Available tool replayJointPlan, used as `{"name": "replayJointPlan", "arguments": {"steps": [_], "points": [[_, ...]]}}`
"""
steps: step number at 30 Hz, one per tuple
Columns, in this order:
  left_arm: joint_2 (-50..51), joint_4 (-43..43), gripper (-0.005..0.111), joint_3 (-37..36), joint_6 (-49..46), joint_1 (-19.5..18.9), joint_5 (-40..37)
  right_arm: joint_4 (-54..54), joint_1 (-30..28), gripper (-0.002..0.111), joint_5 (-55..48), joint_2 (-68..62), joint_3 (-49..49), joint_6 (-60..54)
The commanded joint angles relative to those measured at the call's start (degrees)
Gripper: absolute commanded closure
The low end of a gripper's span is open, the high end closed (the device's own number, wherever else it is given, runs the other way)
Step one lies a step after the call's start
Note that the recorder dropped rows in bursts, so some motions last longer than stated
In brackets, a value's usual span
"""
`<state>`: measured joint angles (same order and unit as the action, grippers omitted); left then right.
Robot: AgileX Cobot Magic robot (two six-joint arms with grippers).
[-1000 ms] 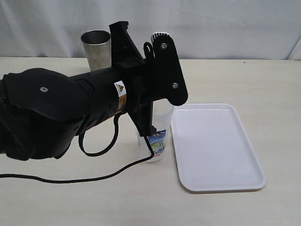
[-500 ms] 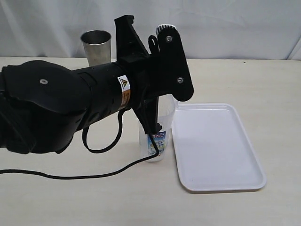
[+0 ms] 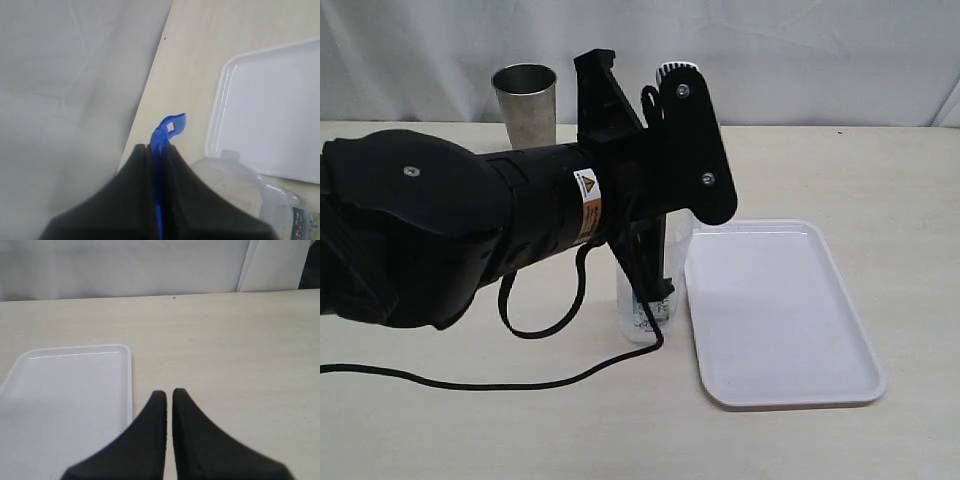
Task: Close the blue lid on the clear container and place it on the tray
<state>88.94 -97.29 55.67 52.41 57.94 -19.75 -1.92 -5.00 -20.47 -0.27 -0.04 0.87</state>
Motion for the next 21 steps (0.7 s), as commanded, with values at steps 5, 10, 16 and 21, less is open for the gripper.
{"name": "replayJointPlan", "arguments": {"steps": [5,10,16,21], "points": [[-0.4,0.7,0.107,-3.5,0.3,0.1,1.2,0.0,-0.2,0.104,0.7,0.3,0.0,0.0],[-0.4,0.6,0.107,-3.7,0.3,0.1,1.5,0.0,-0.2,0.104,0.7,0.3,0.0,0.0],[-0.4,1.6,0.107,-3.7,0.3,0.1,4.4,0.0,-0.2,0.104,0.7,0.3,0.0,0.0],[-0.4,3.6,0.107,-3.7,0.3,0.1,5.3,0.0,-0.2,0.104,0.7,0.3,0.0,0.0]]}}
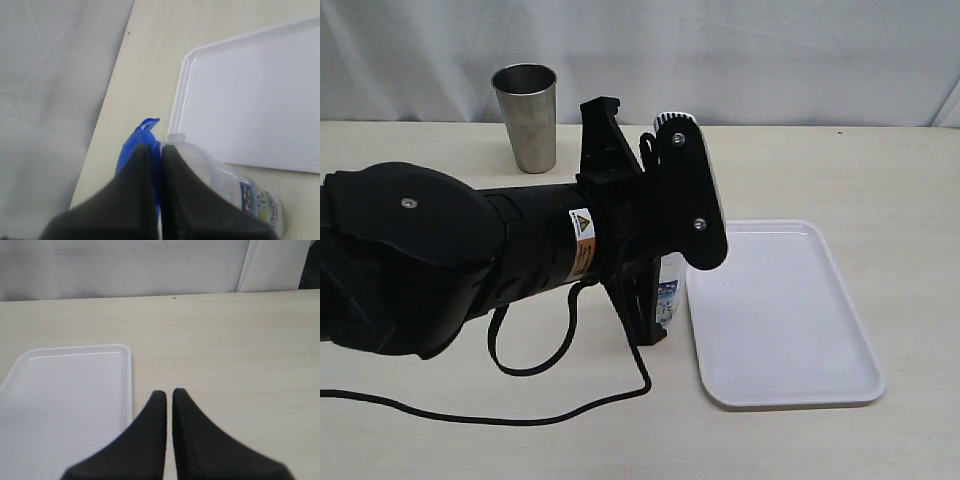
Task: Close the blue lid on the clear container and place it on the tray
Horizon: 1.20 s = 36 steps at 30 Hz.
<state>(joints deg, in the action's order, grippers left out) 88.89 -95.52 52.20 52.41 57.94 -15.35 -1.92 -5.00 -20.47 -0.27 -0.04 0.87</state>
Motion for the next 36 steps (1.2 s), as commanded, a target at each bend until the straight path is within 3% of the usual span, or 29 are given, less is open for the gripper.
{"name": "replayJointPlan", "arguments": {"steps": [1,21,36], "points": [[-0.4,2.0,0.107,-0.2,0.3,0.1,0.9,0.0,-0.2,0.104,0.7,0.3,0.0,0.0],[-0.4,9.9,0.107,-0.4,0.3,0.1,4.4,0.0,-0.2,0.104,0.7,0.3,0.0,0.0],[-0.4,9.2,0.107,-3.4,0.2,0.1,3.1,0.0,-0.2,0.104,0.7,0.3,0.0,0.0]]}}
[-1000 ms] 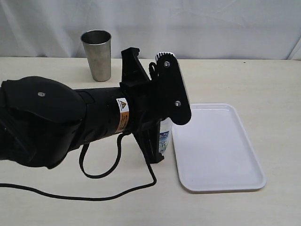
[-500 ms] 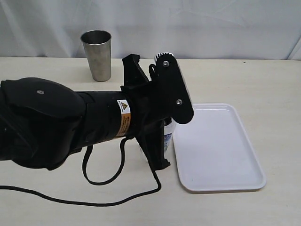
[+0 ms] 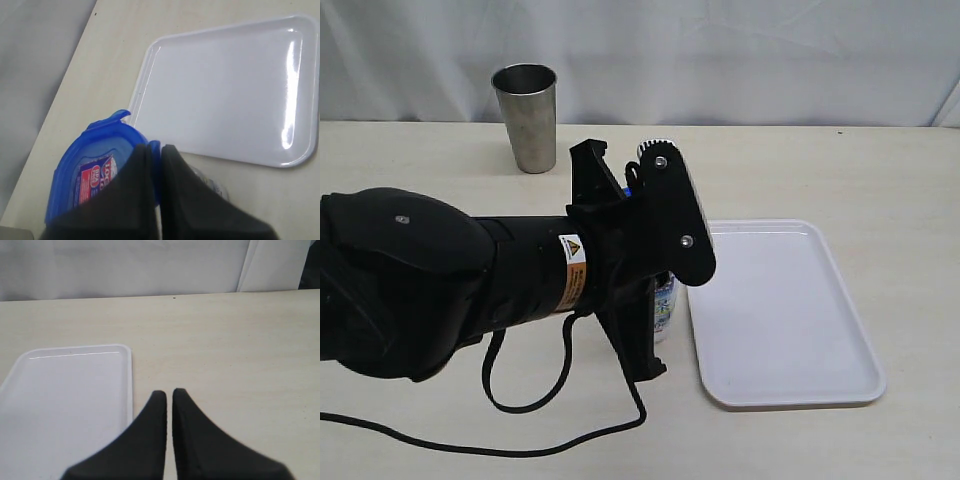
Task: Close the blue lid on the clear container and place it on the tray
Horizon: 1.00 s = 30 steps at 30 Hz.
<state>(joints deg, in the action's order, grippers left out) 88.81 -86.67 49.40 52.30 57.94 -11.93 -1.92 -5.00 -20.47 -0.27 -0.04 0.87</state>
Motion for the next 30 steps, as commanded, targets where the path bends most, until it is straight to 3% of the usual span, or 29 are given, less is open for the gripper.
{"name": "replayJointPlan", "arguments": {"steps": [1,12,21,24,30], "points": [[-0.3,0.4,0.107,-0.6,0.3,0.1,-0.4,0.0,-0.2,0.104,0.7,0.3,0.0,0.0],[-0.3,1.9,0.106,-0.6,0.2,0.1,0.5,0.0,-0.2,0.104,0.7,0.3,0.0,0.0],[-0.3,2.4,0.06,-0.6,0.2,0.1,3.0,0.0,-0.2,0.104,0.7,0.3,0.0,0.0],[-0.3,2.8,0.054,-0.6,0.3,0.1,3.9,0.0,-0.2,0.104,0.7,0.3,0.0,0.0],[-4.4,7.2,0.054,-0.6,0.3,0.1,4.0,0.0,-0.2,0.104,0.7,0.3,0.0,0.0]]}}
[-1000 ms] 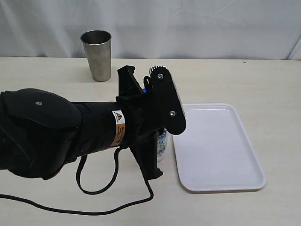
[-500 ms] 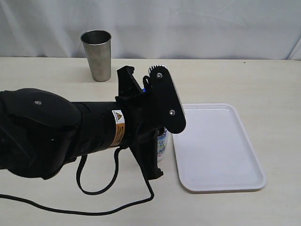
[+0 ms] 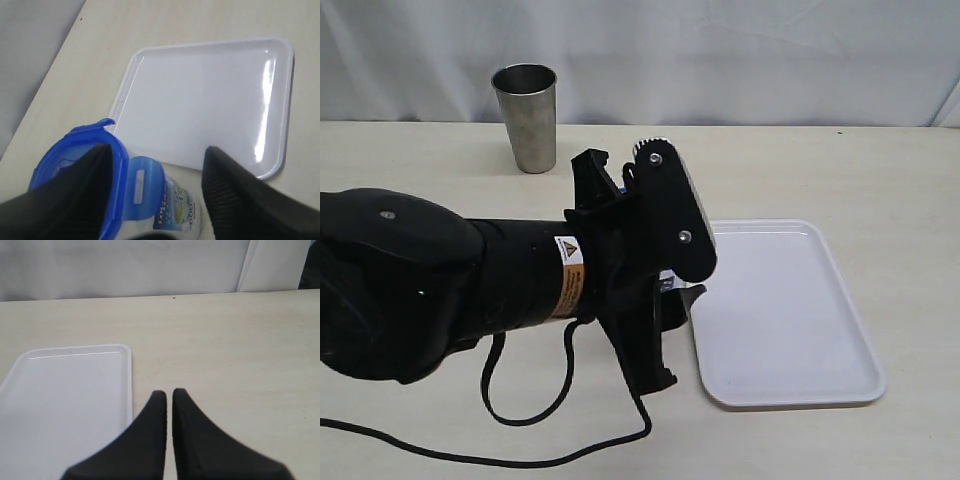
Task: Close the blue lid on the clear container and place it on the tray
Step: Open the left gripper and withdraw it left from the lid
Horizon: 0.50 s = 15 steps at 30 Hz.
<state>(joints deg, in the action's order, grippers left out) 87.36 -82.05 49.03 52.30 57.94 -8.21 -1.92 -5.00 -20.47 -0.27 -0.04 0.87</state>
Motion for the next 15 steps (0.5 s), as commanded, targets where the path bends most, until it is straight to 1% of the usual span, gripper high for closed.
{"name": "replayJointPlan", "arguments": {"steps": [1,2,3,6,7,8,9,12,13,15], "points": [[-4.0,4.1,0.054,-0.3,0.3,0.1,0.3,0.0,-0.2,0.104,0.7,0.3,0.0,0.0],[-4.7,5.4,0.054,-0.3,0.3,0.1,0.3,0.0,-0.2,0.104,0.7,0.3,0.0,0.0],[-5.8,8.7,0.054,-0.3,0.3,0.1,0.3,0.0,-0.2,0.104,0.7,0.3,0.0,0.0],[-8.1,13.1,0.054,-0.3,0.2,0.1,0.4,0.0,-0.2,0.104,0.7,0.3,0.0,0.0],[-9.2,14.3,0.057,-0.3,0.2,0.1,0.4,0.0,-0.2,0.104,0.7,0.3,0.0,0.0],[-9.8,15.4,0.062,-0.6,0.2,0.1,0.1,0.0,-0.2,0.104,0.7,0.3,0.0,0.0],[-11.3,15.5,0.076,-1.4,0.2,0.1,-1.4,0.0,-0.2,0.104,0.7,0.3,0.0,0.0],[-13.8,15.1,0.103,-3.3,-0.2,0.0,-5.6,0.0,-0.2,0.104,0.7,0.3,0.0,0.0],[-14.6,14.6,0.107,-4.2,-0.7,0.0,-7.0,0.0,-0.2,0.104,0.7,0.3,0.0,0.0],[-16.0,13.6,0.107,-5.8,-1.1,0.0,-7.5,0.0,-0.2,0.104,0.7,0.3,0.0,0.0]]}}
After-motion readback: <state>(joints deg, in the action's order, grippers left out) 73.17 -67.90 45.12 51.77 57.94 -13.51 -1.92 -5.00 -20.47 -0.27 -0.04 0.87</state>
